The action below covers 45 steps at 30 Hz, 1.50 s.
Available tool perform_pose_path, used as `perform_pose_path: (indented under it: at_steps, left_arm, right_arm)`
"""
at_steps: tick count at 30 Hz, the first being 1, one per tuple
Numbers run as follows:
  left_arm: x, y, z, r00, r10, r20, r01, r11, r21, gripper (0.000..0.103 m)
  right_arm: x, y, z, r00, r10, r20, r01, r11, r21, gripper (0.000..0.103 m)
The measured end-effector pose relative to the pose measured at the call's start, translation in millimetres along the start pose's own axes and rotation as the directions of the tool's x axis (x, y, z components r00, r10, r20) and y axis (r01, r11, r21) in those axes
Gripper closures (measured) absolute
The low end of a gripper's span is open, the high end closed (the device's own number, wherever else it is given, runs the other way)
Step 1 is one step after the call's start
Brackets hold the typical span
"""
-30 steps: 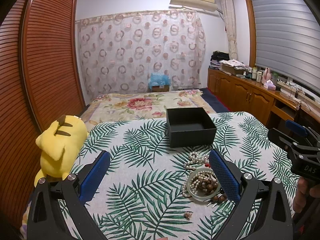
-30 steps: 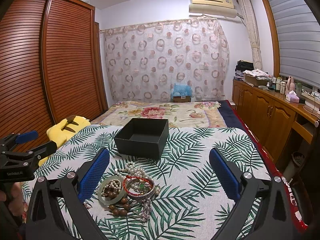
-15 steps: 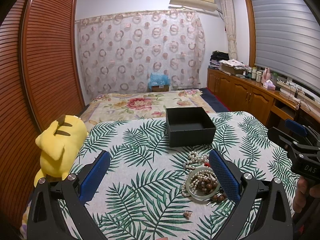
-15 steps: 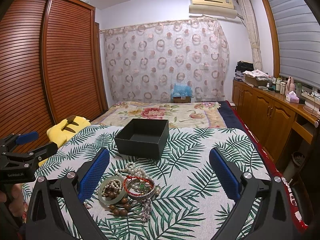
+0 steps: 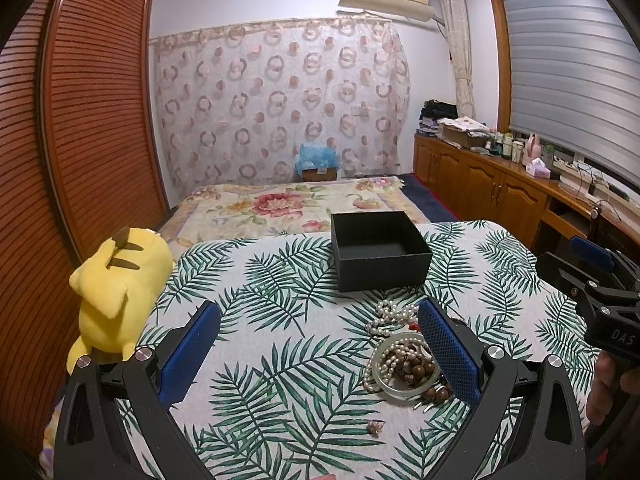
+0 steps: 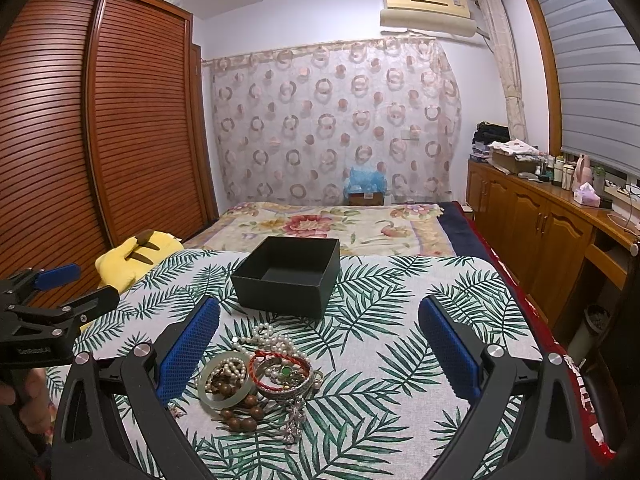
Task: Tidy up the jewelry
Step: 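Lower the left tool onto the pale green jade bangle and grasp it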
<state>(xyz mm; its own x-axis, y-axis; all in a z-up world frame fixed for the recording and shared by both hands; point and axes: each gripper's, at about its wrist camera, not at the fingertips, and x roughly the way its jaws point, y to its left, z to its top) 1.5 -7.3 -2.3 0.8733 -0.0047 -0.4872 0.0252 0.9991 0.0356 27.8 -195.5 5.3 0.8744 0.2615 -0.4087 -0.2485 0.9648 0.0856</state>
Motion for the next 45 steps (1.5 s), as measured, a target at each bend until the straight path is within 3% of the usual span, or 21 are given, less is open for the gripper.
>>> perform_pose_path:
  at_steps: [10, 15, 20, 22, 31, 36, 43, 45]
  left_arm:
    - [24.1, -0.7, -17.0, 0.996, -0.054, -0.076, 0.055, 0.998, 0.013, 0.008]
    - [37.6, -3.0, -25.6, 0.986, -0.103, -0.129, 0.106, 0.994, 0.021, 0.007]
    - [53.1, -6.5, -36.2, 0.973, -0.146, -0.181, 0.153, 0.988, 0.026, 0.008]
    - [59.7, -9.8, -39.4, 0.963, -0.176, -0.205, 0.184, 0.983, 0.022, 0.008]
    - [89.1, -26.8, -45.4, 0.91, -0.29, -0.297, 0.306, 0.952, 0.01, 0.008]
    - [103.7, -37.1, -46.6, 0.885, -0.315, -0.343, 0.343, 0.939, 0.022, 0.019]
    - [122.1, -47.6, -50.8, 0.852, -0.337, -0.4, 0.377, 0.926, 0.022, 0.022]
    - [126.0, -49.2, -52.7, 0.846, -0.338, -0.413, 0.381, 0.924, 0.022, 0.03]
  right_arm:
    - [9.1, 7.3, -5.5, 0.999, 0.016, -0.042, -0.017, 1.0, -0.014, 0.003]
    - [18.1, 1.2, -17.6, 0.996, 0.036, -0.079, -0.038, 0.999, -0.019, 0.003]
    - [25.3, -8.2, -30.0, 0.992, 0.051, -0.116, -0.052, 0.999, -0.008, 0.01]
    - [28.8, -11.0, -34.8, 0.989, 0.056, -0.136, -0.057, 0.998, -0.006, 0.014]
    - [35.2, -21.6, -47.8, 0.984, 0.047, -0.17, -0.047, 0.999, 0.006, 0.014]
    - [37.2, -27.7, -51.1, 0.983, 0.041, -0.182, -0.039, 0.999, 0.012, 0.014]
    - [40.3, -29.6, -54.1, 0.978, 0.05, -0.204, -0.05, 0.999, 0.008, 0.014]
    - [41.1, -28.6, -54.0, 0.976, 0.054, -0.209, -0.055, 0.998, 0.003, 0.014]
